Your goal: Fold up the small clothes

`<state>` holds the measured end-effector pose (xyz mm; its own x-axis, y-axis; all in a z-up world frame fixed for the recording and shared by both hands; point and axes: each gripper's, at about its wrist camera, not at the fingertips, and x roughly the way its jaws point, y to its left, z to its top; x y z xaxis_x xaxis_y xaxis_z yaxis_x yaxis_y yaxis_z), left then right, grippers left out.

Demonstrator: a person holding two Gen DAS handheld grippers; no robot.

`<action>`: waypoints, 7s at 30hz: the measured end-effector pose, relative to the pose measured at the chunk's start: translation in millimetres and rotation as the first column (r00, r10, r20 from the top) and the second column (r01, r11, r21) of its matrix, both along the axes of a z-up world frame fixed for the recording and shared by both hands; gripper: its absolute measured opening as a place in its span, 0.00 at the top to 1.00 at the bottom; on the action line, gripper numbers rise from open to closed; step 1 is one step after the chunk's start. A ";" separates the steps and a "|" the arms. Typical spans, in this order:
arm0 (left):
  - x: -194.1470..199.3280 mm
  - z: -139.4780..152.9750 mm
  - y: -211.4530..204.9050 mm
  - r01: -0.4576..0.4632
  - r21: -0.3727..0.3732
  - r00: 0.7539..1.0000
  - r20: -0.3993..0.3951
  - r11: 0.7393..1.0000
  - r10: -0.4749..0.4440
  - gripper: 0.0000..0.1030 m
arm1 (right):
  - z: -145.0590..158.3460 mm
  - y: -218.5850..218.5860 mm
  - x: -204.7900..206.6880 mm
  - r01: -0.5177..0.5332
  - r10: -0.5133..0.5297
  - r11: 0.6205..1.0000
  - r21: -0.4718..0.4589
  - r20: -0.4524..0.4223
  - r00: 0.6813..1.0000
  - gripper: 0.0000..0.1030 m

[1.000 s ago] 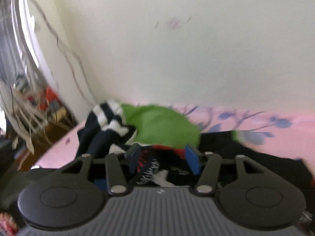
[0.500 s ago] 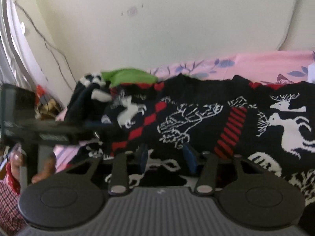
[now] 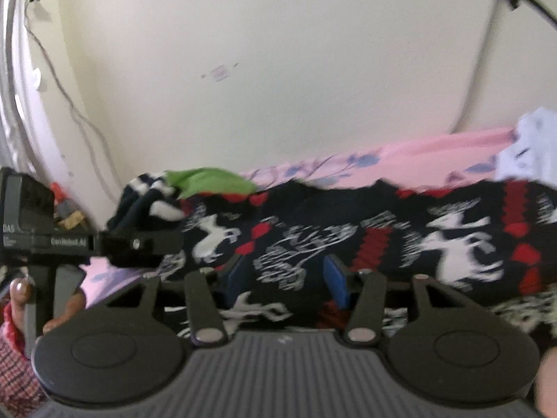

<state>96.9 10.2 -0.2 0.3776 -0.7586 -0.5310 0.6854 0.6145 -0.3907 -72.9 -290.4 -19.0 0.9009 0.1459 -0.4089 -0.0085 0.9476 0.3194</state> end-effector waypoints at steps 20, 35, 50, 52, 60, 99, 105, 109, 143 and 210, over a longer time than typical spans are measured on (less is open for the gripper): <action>-9.1 -4.6 -8.4 -0.009 0.021 0.999 0.033 1.000 0.008 0.23 | -12.9 -21.1 -5.8 0.055 -0.055 0.998 0.015 -0.032 0.998 0.35; -8.7 -15.5 -22.6 -0.033 0.137 0.998 0.048 0.990 0.027 0.21 | -16.4 -26.2 0.8 0.057 -0.053 0.997 0.046 -0.087 0.995 0.33; -10.3 -15.4 -24.6 -0.030 0.152 0.998 0.060 0.988 0.021 0.20 | -16.0 -26.4 0.2 0.056 -0.052 0.997 0.047 -0.087 0.995 0.32; -10.2 -15.3 -24.8 -0.029 0.153 0.998 0.060 0.988 0.020 0.19 | -15.9 -26.5 0.2 0.056 -0.051 0.997 0.046 -0.087 0.995 0.32; -11.0 -15.7 -25.7 -0.027 0.158 0.998 0.064 0.987 0.017 0.18 | -15.7 -26.5 0.2 0.056 -0.051 0.997 0.046 -0.087 0.995 0.31; -8.4 -11.7 -19.7 -0.017 0.122 0.999 0.048 0.992 0.011 0.17 | -15.7 -24.0 0.7 0.061 -0.059 0.998 0.027 -0.094 0.994 0.31; -9.4 -13.4 -23.2 -0.025 0.165 0.998 0.054 0.986 0.016 0.18 | -7.0 -31.3 -17.6 0.092 -0.089 0.995 0.037 -0.076 0.993 0.39; -9.8 -7.8 -16.5 -0.026 0.103 0.999 0.042 0.994 0.022 0.17 | 16.9 -71.2 -81.4 0.245 -0.247 0.968 0.060 0.028 0.969 0.39; -0.6 9.2 11.7 -0.083 -0.074 0.997 -0.009 0.994 0.082 0.14 | 86.4 -1.8 -10.5 0.044 -0.040 0.998 -0.033 0.137 0.990 0.44; 7.7 -7.9 8.4 -0.059 -0.039 0.995 -0.081 0.998 0.055 0.41 | -17.8 -90.5 -9.2 0.292 -0.311 0.947 -0.138 -0.150 0.938 0.60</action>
<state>104.7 18.6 -8.1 0.3788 -0.7590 -0.5295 0.6154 0.6339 -0.4684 -82.1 -380.9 -36.8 0.8123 -0.1770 -0.5557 0.3274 0.9269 0.1834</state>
